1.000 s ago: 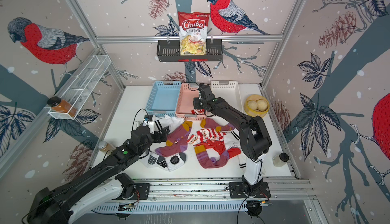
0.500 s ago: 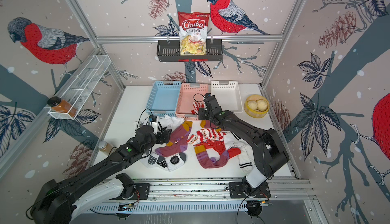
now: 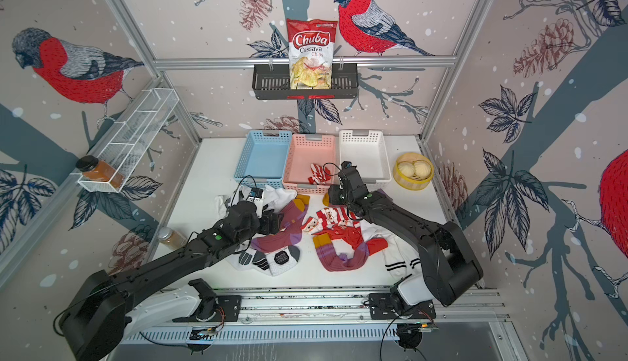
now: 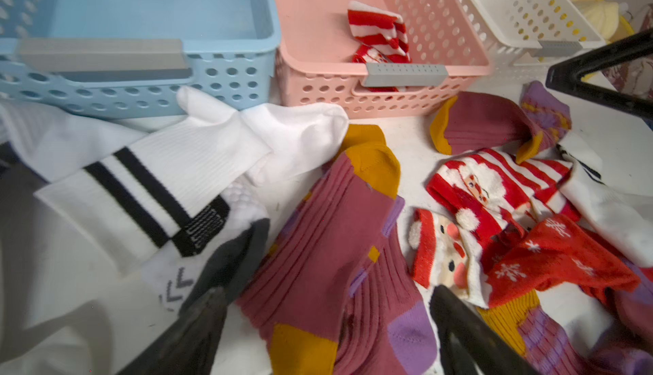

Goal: Sort the socks into the basket by color
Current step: Pick up the sock at the center of the board.

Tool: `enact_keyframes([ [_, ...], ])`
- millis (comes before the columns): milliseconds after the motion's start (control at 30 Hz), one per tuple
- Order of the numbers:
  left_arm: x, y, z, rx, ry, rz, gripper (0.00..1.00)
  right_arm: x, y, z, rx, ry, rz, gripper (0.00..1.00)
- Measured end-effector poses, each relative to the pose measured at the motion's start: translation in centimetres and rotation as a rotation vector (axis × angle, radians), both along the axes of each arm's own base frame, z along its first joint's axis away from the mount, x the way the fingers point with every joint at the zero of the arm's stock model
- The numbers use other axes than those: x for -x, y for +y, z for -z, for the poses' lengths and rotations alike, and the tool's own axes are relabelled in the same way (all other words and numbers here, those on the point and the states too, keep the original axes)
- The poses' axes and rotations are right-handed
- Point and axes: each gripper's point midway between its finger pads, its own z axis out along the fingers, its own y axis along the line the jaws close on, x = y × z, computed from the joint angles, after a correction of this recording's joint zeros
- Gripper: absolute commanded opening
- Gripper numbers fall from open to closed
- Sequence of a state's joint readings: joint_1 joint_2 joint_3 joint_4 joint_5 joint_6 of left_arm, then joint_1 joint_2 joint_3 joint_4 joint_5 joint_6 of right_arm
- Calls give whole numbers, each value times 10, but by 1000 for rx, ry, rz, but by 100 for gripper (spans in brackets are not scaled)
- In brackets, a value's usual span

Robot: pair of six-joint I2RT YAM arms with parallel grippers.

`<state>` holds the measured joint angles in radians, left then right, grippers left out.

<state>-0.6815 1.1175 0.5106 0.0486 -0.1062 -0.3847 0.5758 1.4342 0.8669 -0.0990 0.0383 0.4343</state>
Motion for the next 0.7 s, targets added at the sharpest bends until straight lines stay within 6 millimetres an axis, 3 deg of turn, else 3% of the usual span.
enact_keyframes([
  [267, 3, -47, 10, -30, 37, 125, 89, 4, -26, -13, -21, -33, 64, 59],
  [700, 9, -97, 31, -30, 110, 260, 81, 8, -48, 8, -6, 2, 107, 60],
])
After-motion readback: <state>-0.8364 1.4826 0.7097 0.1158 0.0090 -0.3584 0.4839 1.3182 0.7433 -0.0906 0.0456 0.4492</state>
